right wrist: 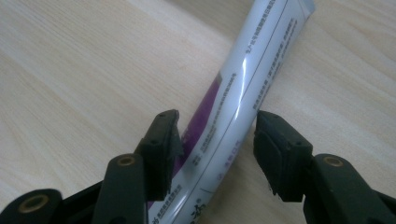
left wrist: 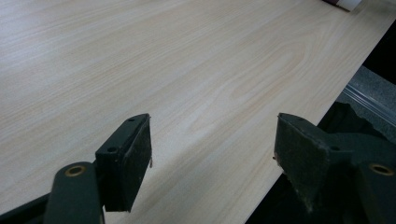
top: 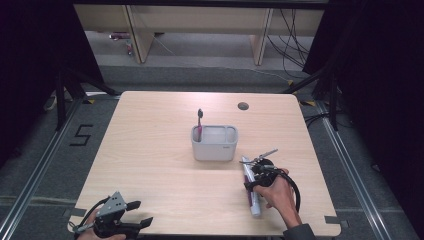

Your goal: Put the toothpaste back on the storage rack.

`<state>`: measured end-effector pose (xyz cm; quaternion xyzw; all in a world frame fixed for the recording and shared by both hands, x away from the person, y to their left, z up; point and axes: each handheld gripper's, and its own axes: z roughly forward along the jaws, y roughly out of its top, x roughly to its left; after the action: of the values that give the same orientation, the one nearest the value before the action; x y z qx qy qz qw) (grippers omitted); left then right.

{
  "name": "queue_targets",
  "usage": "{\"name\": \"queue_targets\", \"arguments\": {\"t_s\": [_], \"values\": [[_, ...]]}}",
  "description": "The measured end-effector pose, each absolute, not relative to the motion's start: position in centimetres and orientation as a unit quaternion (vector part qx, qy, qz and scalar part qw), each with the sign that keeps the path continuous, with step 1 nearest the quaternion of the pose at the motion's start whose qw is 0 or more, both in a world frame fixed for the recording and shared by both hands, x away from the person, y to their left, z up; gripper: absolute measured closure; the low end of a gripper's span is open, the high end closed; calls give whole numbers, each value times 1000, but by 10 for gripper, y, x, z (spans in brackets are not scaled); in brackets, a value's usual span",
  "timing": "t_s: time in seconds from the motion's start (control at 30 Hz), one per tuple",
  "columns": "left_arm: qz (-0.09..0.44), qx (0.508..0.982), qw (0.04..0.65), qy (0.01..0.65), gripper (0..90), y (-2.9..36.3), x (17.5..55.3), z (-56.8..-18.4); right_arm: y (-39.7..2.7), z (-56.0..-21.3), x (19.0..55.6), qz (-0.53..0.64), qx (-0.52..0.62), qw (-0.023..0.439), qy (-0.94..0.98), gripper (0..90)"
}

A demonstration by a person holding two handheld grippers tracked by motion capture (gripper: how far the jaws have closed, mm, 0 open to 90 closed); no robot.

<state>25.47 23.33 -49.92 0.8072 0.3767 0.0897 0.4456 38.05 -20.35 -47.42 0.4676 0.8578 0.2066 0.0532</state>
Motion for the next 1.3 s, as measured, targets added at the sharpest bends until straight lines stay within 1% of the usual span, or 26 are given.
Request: {"name": "queue_targets", "arguments": {"t_s": [0.23,0.27,0.33,0.37,0.43,0.5,1.0,1.07,1.17,1.3], "values": [[93,808,444,377,273,234,254,-498,-195,-479,384,178,453,51,872,517],[91,808,444,377,273,234,254,-498,-193,-478,384,166,464,56,868,532],[94,814,435,372,273,236,256,-498,-193,-478,384,166,459,41,872,567],[90,807,447,376,273,234,254,-499,-194,-479,386,173,446,44,877,581],[91,808,444,377,273,234,254,-498,-194,-480,387,164,446,45,879,606],[89,808,444,376,273,234,254,-498,-195,-478,387,166,446,33,879,631],[88,814,440,368,284,233,254,-498,-182,-474,403,108,402,16,909,666],[85,816,439,366,283,234,254,-497,-180,-474,405,108,402,12,909,687],[89,814,441,368,282,235,254,-497,-177,-475,406,106,390,-1,915,750],[89,819,435,363,282,235,254,-497,-174,-475,405,101,379,10,920,758]]}}
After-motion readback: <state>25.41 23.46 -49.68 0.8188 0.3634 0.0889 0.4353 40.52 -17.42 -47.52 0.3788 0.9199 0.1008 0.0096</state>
